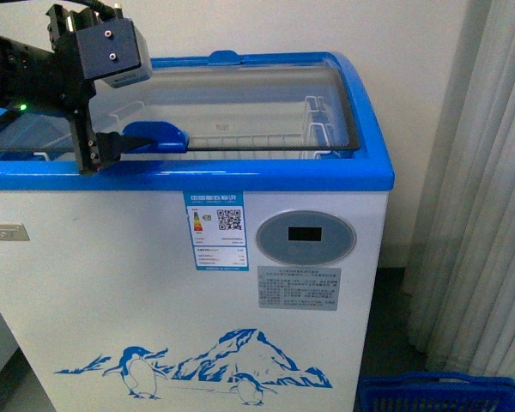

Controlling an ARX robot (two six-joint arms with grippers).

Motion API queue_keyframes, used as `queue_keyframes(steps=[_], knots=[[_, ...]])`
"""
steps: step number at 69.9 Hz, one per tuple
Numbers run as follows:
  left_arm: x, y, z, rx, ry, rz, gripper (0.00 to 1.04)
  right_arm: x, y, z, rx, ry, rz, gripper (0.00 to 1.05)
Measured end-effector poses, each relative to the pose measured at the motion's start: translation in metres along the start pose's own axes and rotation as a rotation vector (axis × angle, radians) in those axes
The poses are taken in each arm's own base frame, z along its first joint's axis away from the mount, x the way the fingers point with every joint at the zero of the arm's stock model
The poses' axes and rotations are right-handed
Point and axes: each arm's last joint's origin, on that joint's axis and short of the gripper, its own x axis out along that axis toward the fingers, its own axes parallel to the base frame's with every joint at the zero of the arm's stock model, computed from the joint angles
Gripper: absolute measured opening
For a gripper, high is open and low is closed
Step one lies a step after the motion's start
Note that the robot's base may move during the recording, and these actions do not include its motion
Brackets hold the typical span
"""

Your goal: Put drink in fridge

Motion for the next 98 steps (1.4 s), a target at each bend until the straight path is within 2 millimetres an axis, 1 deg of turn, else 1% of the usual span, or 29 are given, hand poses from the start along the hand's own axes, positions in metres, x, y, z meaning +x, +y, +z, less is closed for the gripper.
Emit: queue_keyframes(steps=[15,19,23,25,27,31,38,43,50,53,59,60,63,64,67,68,70,71,74,75,78,79,82,83,85,87,92,96,98], knots=[[0.041,0.026,-0.019,0.025,0.079,0.137,0.97,0.0,0.0,0.0,0.0,0.0,0.001,0.4],[0.051,0.03,-0.022,0.021,0.09,0.165,0.97,0.0,0.0,0.0,0.0,0.0,0.0,0.4],[0.068,0.035,-0.023,0.015,0.114,0.206,0.97,0.0,0.0,0.0,0.0,0.0,0.0,0.4],[0.071,0.036,-0.024,0.009,0.123,0.213,0.97,0.0,0.0,0.0,0.0,0.0,0.0,0.4],[0.082,0.038,-0.025,0.005,0.15,0.236,0.97,0.0,0.0,0.0,0.0,0.0,0.0,0.4],[0.09,0.041,-0.024,-0.005,0.165,0.266,0.97,0.0,0.0,0.0,0.0,0.0,0.0,0.4],[0.1,0.041,-0.025,-0.054,0.176,0.35,0.97,0.0,0.0,0.0,0.0,0.0,0.0,0.4],[0.101,0.041,-0.025,-0.063,0.187,0.372,0.97,0.0,0.0,0.0,0.0,0.0,0.002,0.4],[0.096,0.048,-0.022,-0.19,0.212,0.421,0.97,0.0,0.0,0.0,0.0,0.0,0.001,0.4],[0.09,0.051,-0.019,-0.26,0.241,0.446,0.97,0.0,0.0,0.0,0.0,0.0,0.0,0.4],[0.061,0.063,-0.016,-0.412,0.303,0.506,0.97,0.0,0.0,0.0,0.0,0.0,0.001,0.4],[0.049,0.068,-0.014,-0.46,0.314,0.511,0.97,0.0,0.0,0.0,0.0,0.0,0.0,0.4],[0.029,0.074,-0.012,-0.53,0.323,0.515,0.97,0.0,0.0,0.0,0.0,-0.001,-0.003,0.4],[0.015,0.078,-0.009,-0.575,0.321,0.52,0.97,0.0,0.0,0.0,0.0,-0.001,-0.005,0.4],[-0.008,0.084,-0.003,-0.642,0.309,0.526,0.97,0.0,0.0,0.0,0.0,-0.001,-0.007,0.4],[-0.023,0.086,0.001,-0.677,0.305,0.529,0.97,0.0,0.0,0.0,0.0,-0.001,-0.006,0.4],[-0.038,0.087,0.005,-0.731,0.29,0.529,0.97,0.0,0.0,0.0,0.0,-0.001,-0.005,0.4],[-0.053,0.086,0.009,-0.771,0.279,0.531,0.97,0.0,0.0,0.0,0.0,-0.001,-0.003,0.4],[-0.074,0.083,0.017,-0.833,0.259,0.531,0.97,0.0,0.0,0.0,0.0,0.0,-0.002,0.4],[-0.086,0.079,0.021,-0.869,0.246,0.53,0.97,0.0,0.0,0.0,0.0,0.0,0.0,0.4],[-0.103,0.07,0.029,-0.92,0.229,0.516,0.97,0.0,0.0,0.0,0.0,0.0,0.002,0.4],[-0.113,0.062,0.033,-0.95,0.224,0.498,0.97,0.0,0.0,0.0,0.0,0.0,0.003,0.4],[-0.126,0.048,0.04,-0.997,0.219,0.467,0.97,0.0,0.0,0.0,0.0,0.001,0.003,0.4],[-0.134,0.038,0.043,-1.029,0.216,0.475,0.95,0.0,0.0,0.0,0.0,0.001,0.005,0.4],[-0.141,0.027,0.047,-1.055,0.208,0.51,0.91,0.0,0.0,0.0,0.0,0.001,0.004,0.4],[-0.157,0.005,0.054,-1.1,0.182,0.58,0.84,0.0,0.0,0.0,0.0,0.0,0.001,0.4],[-0.204,-0.051,0.073,-1.163,0.115,0.636,0.67,0.0,0.0,0.0,0.0,-0.001,-0.005,0.4],[-0.221,-0.069,0.079,-1.176,0.106,0.648,0.59,0.004,-0.001,0.0,-0.029,0.091,0.02,0.4],[-0.229,-0.08,0.082,-1.185,0.102,0.653,0.54,0.005,-0.002,0.004,-0.061,0.218,0.049,0.4]])
